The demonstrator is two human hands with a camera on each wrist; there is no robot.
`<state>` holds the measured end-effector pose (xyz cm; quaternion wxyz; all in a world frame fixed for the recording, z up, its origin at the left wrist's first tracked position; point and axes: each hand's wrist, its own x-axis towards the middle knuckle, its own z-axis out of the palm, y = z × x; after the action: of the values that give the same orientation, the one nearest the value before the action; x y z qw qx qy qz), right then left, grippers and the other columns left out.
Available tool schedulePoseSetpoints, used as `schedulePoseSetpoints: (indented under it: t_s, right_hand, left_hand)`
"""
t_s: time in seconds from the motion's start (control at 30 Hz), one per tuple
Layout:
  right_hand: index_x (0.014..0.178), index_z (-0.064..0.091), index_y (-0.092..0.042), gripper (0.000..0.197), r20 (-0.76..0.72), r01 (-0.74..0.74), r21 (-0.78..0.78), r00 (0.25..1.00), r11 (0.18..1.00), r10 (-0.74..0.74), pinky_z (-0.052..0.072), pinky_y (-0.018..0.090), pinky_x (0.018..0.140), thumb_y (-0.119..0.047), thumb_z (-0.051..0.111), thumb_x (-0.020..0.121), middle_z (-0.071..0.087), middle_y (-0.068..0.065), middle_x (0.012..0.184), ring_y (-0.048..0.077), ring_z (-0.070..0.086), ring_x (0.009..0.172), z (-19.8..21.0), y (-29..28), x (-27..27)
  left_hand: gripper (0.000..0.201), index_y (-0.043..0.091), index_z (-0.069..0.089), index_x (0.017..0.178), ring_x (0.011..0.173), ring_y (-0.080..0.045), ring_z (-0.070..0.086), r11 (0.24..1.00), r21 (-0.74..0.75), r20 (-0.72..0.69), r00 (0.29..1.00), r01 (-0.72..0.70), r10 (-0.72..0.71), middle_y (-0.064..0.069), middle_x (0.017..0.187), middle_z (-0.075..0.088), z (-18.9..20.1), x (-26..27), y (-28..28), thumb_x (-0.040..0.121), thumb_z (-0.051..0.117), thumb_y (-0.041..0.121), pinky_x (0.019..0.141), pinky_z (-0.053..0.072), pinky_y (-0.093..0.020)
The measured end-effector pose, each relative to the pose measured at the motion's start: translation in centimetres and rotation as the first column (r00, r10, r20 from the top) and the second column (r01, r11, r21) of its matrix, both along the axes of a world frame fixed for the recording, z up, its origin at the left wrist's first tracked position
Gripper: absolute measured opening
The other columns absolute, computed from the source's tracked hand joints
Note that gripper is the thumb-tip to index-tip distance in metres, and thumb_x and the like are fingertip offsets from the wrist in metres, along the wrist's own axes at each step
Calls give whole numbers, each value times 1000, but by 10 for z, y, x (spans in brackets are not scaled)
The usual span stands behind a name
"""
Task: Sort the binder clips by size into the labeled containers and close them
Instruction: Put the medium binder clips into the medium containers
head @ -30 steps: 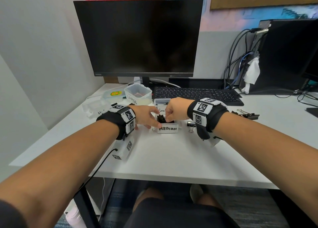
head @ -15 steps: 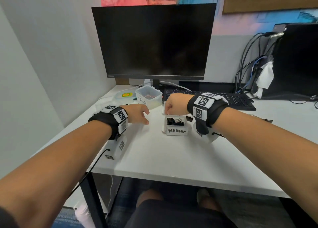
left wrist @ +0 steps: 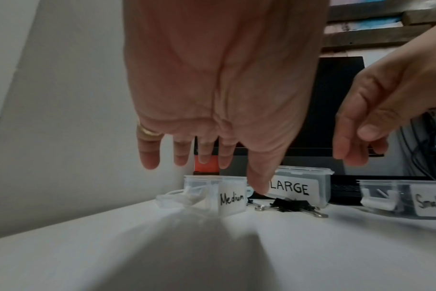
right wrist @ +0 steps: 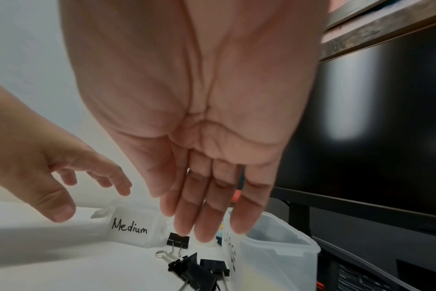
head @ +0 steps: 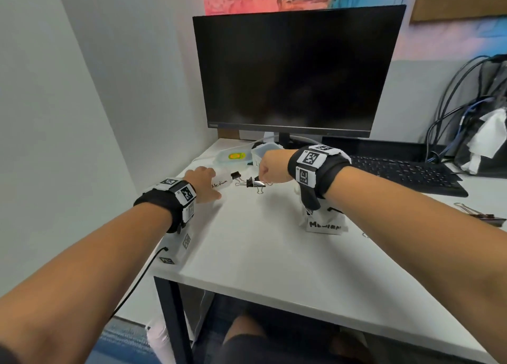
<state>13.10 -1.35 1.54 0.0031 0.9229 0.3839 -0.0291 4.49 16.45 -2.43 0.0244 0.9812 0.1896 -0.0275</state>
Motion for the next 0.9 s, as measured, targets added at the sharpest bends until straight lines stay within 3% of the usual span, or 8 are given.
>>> schedulePoseSetpoints:
  t_s: [0.07,0.13,0.2,0.4,0.5,0.57,0.67,0.9]
  right_hand:
    - [115,66,-11,28,20,4,-58,1000,998,-3,49,33,85,-22,52,93,66,9,117,25,62,98,0,16,7]
    - [127,58,-7,35,27,21,-185,1000,983,-16,41,33,99,-20,42,100,58,9,129,26,54,120,-1,32,12]
    - [136,48,-8,38,36,5,-259,999,966,4,36,32,104,-21,35,103,52,8,136,24,48,127,-3,47,18]
    - [139,44,-6,40,100,-14,-476,992,879,70,34,36,109,-18,34,103,45,11,143,27,44,131,-17,81,35]
    - [136,51,-8,40,115,-25,-463,989,886,89,42,38,102,-17,46,97,52,12,138,29,51,125,-20,86,45]
    - [136,50,-8,41,106,-31,-465,990,885,90,42,37,100,-16,46,97,53,12,136,29,52,124,-20,89,47]
    - [142,42,-9,42,110,-18,-569,989,822,98,37,35,106,-19,36,101,46,10,143,27,46,129,-24,98,43]
    - [138,50,-17,44,83,-28,-627,991,778,102,41,42,106,-21,43,95,52,4,138,27,52,124,-43,114,60]
  left_hand:
    - [65,15,30,147,135,-30,36,1000,3,0,1000,-8,8,-8,151,31,0,4,9,91,57,34,107,32,-35]
    - [62,16,31,147,135,-28,37,1000,-2,1,1000,-7,7,-9,150,32,2,9,16,93,55,33,107,32,-35]
    - [56,17,35,146,134,-27,39,999,-32,-6,1000,3,-3,-9,149,35,3,14,24,94,52,30,108,33,-35]
    - [36,20,57,130,126,-22,47,985,-152,21,997,79,-77,-6,136,51,6,24,40,95,52,28,101,36,-27]
    - [27,18,66,113,113,-19,54,979,-189,38,997,79,-73,1,99,61,8,25,45,91,59,32,90,38,-22]
    - [26,14,71,103,104,-18,58,979,-192,23,997,73,-70,1,86,66,10,27,48,90,61,33,88,43,-24]
    - [25,11,75,95,97,-18,63,981,-184,30,998,60,-55,-5,91,73,11,28,52,88,62,31,87,49,-28]
    - [15,14,74,85,89,-19,65,971,-233,34,998,59,-53,-3,79,71,8,32,59,85,66,26,84,51,-30]
